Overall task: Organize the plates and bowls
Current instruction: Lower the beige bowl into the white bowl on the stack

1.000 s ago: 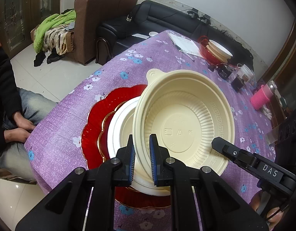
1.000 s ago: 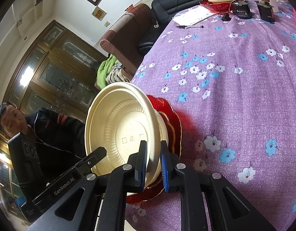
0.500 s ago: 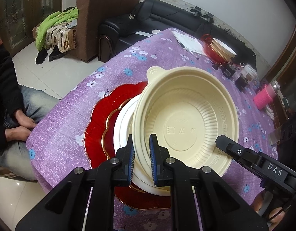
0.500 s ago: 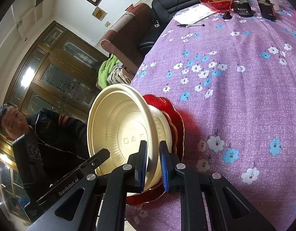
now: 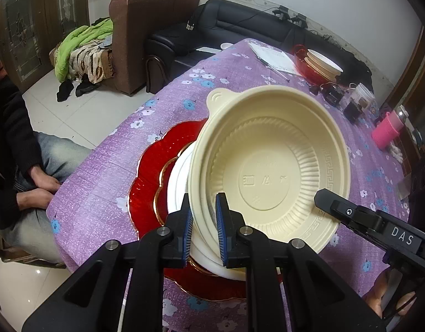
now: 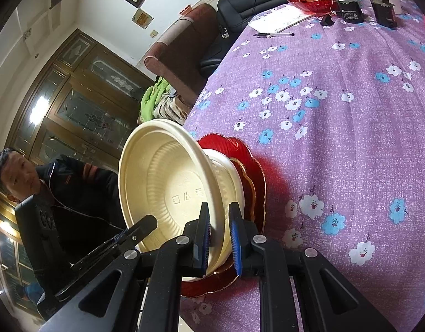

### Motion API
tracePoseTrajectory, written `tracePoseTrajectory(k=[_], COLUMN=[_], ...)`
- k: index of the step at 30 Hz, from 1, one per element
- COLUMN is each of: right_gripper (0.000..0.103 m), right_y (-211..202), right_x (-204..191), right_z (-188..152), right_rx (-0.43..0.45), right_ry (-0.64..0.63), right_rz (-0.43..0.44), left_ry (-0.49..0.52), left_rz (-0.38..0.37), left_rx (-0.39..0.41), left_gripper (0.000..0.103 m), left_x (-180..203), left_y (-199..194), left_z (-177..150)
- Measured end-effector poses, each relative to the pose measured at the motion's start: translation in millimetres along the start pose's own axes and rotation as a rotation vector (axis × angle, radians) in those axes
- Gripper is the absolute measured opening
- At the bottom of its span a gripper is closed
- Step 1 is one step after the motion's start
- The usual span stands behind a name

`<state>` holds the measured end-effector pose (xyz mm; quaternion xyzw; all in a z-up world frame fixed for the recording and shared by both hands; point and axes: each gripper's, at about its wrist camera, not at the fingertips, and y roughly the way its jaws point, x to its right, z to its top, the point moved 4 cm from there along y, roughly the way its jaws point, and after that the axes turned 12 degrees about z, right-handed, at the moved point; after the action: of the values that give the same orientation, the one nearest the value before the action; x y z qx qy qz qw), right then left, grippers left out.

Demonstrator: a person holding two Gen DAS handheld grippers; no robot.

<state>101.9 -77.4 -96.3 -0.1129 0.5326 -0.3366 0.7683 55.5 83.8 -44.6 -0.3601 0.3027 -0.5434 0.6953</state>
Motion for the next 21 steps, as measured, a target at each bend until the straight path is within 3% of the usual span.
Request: tracePoseTrajectory(k=[12,21], right_gripper=[0.015,0.015], right_y=[0.1,-0.2], right_x=[0.1,-4.3], right_z=[0.0,-1.9], right_rx=[0.007,0.005], right_ry=[0.001,-0.005], right_rz=[-0.02,-0.022], left_ry=[0.028,0.037], left_rz=[0.056,0.056], left_rx=[0.047,0.046], left_gripper=[0.018,0.018], left_x=[-5.5,-6.6], left_y=[-5.5,-6.3], left_z=[0.2,-0.2])
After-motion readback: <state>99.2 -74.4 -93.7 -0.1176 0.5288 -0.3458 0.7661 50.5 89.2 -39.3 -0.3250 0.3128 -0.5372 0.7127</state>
